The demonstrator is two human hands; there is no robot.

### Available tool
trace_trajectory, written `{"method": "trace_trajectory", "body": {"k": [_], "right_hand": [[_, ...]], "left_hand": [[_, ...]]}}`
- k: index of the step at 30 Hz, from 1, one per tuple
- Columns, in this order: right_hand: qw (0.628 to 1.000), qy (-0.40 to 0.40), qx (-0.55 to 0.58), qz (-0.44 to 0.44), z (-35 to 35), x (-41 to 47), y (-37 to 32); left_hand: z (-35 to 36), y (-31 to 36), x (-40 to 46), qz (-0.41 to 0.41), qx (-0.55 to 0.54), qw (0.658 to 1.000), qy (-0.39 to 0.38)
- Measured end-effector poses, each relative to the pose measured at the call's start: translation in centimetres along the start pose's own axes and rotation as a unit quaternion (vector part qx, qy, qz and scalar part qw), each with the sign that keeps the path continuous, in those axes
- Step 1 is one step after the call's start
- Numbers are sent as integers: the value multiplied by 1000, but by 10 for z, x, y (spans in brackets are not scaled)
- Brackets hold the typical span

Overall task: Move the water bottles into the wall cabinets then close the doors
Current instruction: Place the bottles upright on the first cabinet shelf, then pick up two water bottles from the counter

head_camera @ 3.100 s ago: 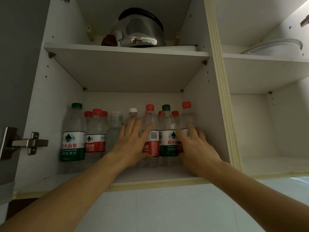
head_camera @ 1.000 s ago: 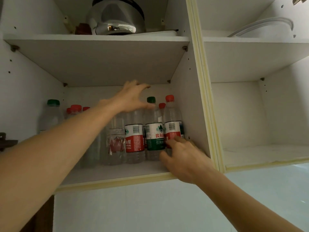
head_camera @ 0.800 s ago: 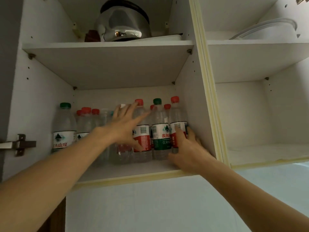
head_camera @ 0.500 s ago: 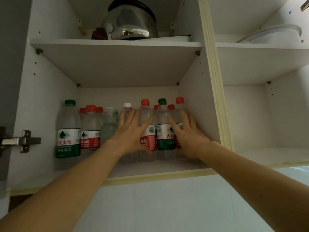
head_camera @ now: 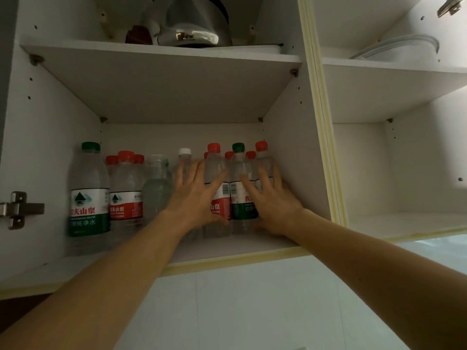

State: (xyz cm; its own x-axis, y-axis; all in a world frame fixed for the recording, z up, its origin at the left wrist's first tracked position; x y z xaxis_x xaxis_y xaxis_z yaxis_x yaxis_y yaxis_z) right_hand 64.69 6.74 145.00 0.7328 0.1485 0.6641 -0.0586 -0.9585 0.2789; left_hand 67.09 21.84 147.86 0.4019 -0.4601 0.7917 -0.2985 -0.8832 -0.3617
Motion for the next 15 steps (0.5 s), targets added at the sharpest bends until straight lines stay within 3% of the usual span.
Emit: {"method": "trace_trajectory", "body": {"k": [7, 11, 15], "right_hand": [[996, 36, 74, 18, -29, -27, 10], [983, 132, 127, 31, -64, -76, 17], [968, 217, 122, -35, -90, -139, 15]], "left_hand": [[-28, 11, -4, 12, -63, 996, 54], [-57, 21, -12, 14, -151, 984, 93], [-90, 50, -37, 10, -259, 958, 119]]}}
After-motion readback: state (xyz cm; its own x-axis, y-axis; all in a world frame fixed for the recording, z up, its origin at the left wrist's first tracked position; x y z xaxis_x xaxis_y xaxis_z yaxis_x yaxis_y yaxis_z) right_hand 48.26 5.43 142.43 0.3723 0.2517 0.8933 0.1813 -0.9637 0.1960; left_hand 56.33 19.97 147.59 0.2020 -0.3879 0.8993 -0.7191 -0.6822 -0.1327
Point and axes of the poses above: each hand's wrist, its own x-axis towards the middle knuckle, its own z-axis out of the palm, y = z × x, the point moved 9 cm from there along x, towards the middle knuckle, and after that the axes turned 4 degrees about -x, right-handed, at the moved point
